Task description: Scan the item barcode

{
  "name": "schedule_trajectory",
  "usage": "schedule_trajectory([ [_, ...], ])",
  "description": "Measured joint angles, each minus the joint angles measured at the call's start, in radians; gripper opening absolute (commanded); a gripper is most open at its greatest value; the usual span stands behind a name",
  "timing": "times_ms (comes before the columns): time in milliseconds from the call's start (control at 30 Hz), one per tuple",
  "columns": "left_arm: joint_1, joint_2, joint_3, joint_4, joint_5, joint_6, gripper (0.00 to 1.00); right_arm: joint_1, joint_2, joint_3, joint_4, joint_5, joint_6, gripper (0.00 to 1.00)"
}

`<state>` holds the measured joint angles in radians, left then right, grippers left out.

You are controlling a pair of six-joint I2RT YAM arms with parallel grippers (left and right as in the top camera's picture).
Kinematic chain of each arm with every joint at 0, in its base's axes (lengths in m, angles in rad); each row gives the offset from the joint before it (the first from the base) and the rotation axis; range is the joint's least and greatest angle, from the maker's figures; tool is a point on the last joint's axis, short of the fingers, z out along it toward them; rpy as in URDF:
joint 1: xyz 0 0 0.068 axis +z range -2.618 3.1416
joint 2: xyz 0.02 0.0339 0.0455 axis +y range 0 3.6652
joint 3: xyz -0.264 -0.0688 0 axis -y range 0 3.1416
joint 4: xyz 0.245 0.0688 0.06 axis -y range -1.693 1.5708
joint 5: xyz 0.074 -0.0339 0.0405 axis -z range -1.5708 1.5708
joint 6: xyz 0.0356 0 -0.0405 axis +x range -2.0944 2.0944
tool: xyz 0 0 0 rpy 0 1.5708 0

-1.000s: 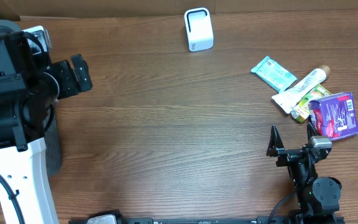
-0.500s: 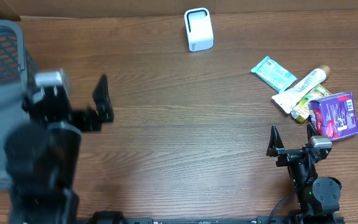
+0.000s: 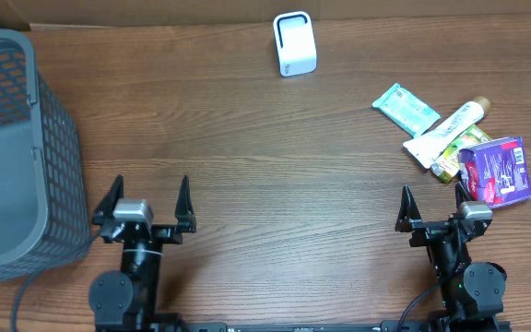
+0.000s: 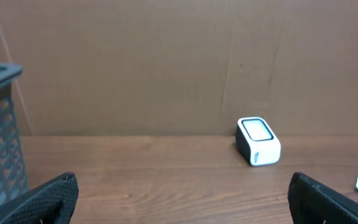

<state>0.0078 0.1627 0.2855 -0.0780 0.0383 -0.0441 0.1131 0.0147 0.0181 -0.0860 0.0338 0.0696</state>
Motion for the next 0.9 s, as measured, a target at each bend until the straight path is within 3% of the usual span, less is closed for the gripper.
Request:
schedule_trajectory([
  [167,0.001,-0.13,-0.137,0.016,-0.005,0.002,1.0,0.0,0.0,0.0,0.0,0.0,0.0,1.0],
  [467,0.001,-0.145,-0.271,-0.005,-0.034,0.005,0.99,0.0,0.0,0.0,0.0,0.0,0.001,1.0],
  [900,0.002,-0.147,-0.276,-0.001,-0.035,0.022,0.99,0.0,0.0,0.0,0.0,0.0,0.001,1.0],
])
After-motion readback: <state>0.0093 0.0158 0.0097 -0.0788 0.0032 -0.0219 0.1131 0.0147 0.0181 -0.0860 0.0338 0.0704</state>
